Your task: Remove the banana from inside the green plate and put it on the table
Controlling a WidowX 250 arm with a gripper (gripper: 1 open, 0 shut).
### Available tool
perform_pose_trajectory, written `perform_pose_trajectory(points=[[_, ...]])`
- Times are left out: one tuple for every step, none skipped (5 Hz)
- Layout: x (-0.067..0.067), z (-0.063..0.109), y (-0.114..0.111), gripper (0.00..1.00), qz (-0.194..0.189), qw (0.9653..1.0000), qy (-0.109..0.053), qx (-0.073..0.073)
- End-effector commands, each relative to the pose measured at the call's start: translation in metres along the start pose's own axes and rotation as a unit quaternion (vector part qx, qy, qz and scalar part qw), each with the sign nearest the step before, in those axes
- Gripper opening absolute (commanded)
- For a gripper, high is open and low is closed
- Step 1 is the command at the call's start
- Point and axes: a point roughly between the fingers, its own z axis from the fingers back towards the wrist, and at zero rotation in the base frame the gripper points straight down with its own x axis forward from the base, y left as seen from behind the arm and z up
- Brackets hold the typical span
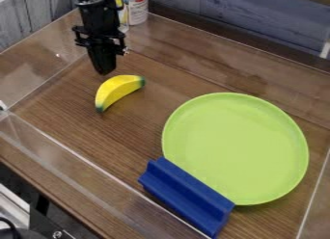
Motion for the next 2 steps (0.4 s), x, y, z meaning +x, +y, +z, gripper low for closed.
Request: perform_pose_trajectory(points=[[0.0102, 0.016, 0.0004, 0.0, -0.01, 0.9995, -0.025, 0.019], [0.0116, 0.0133, 0.0011, 0.0, -0.01, 0.9995, -0.024, 0.019]])
